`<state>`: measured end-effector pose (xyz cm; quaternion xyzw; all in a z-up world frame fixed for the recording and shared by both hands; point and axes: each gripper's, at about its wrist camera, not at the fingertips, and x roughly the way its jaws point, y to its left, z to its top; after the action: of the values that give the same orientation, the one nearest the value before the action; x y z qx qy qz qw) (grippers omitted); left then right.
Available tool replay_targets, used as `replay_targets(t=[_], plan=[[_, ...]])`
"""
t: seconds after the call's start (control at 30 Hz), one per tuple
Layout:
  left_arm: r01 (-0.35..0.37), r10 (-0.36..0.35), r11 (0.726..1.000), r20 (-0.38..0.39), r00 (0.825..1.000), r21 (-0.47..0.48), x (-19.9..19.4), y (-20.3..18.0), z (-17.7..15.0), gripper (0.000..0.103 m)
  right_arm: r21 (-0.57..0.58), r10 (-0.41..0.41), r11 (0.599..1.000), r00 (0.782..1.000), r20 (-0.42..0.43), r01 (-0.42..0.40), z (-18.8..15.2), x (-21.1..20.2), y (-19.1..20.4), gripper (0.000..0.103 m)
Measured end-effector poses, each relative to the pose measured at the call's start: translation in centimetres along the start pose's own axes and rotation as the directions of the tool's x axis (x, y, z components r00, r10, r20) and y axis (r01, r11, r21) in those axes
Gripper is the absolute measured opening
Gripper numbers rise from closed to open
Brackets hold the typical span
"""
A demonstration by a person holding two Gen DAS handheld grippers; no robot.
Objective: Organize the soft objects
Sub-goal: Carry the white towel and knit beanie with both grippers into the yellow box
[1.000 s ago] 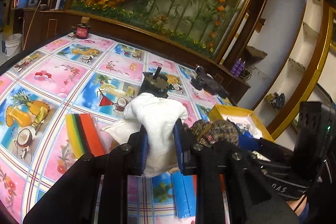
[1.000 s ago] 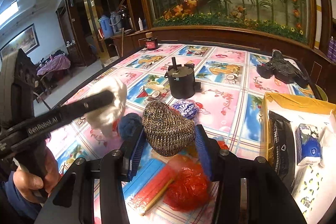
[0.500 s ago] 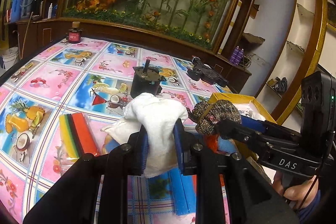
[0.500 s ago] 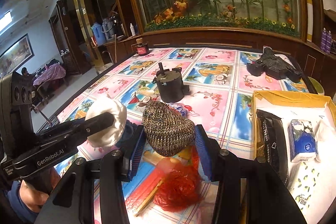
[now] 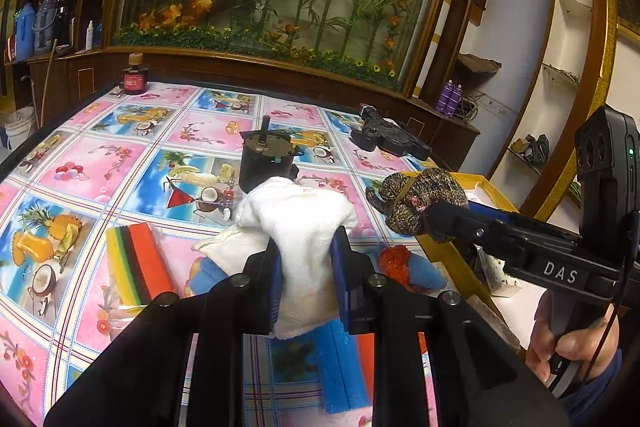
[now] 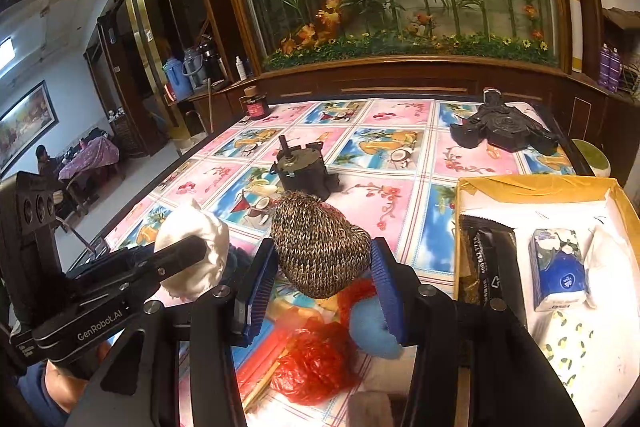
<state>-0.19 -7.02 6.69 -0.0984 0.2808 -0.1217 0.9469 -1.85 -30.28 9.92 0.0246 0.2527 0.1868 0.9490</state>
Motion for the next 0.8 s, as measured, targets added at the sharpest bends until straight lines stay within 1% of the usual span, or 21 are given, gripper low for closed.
replay_targets(t=[0.1, 0.23, 0.53, 0.63, 0.7, 0.8], plan=[[-0.002, 0.002, 1.000, 0.003, 1.000, 0.013, -0.1, -0.6, 0.2, 0.019, 0.021, -0.005, 1.000, 1.000, 0.015, 0.005, 0.2, -0.5, -0.8, 0.046], [0.025, -0.025, 0.999, -0.009, 1.000, 0.025, 0.1, -1.9, 0.4, 0.019, 0.054, -0.012, 0.998, 0.999, 0.032, 0.011, 0.4, -1.1, -2.0, 0.046], [0.097, -0.095, 0.992, -0.032, 0.995, 0.079, 1.1, -6.3, 1.5, 0.019, 0.112, -0.021, 0.994, 0.999, 0.046, 0.016, 0.6, -2.1, -4.2, 0.046], [0.151, -0.147, 0.985, -0.063, 0.987, 0.077, 1.8, -8.2, 1.8, 0.019, 0.138, -0.035, 0.990, 0.998, 0.061, 0.026, 0.8, -2.9, -5.2, 0.046], [0.196, -0.188, 0.978, -0.098, 0.977, 0.074, 2.6, -9.8, 1.9, 0.019, 0.168, -0.056, 0.985, 0.995, 0.077, 0.042, 0.9, -3.7, -6.3, 0.046], [0.248, -0.235, 0.965, -0.143, 0.961, 0.083, 3.5, -12.5, 1.6, 0.019, 0.237, -0.105, 0.968, 0.989, 0.101, 0.078, 1.0, -5.5, -9.0, 0.046]])
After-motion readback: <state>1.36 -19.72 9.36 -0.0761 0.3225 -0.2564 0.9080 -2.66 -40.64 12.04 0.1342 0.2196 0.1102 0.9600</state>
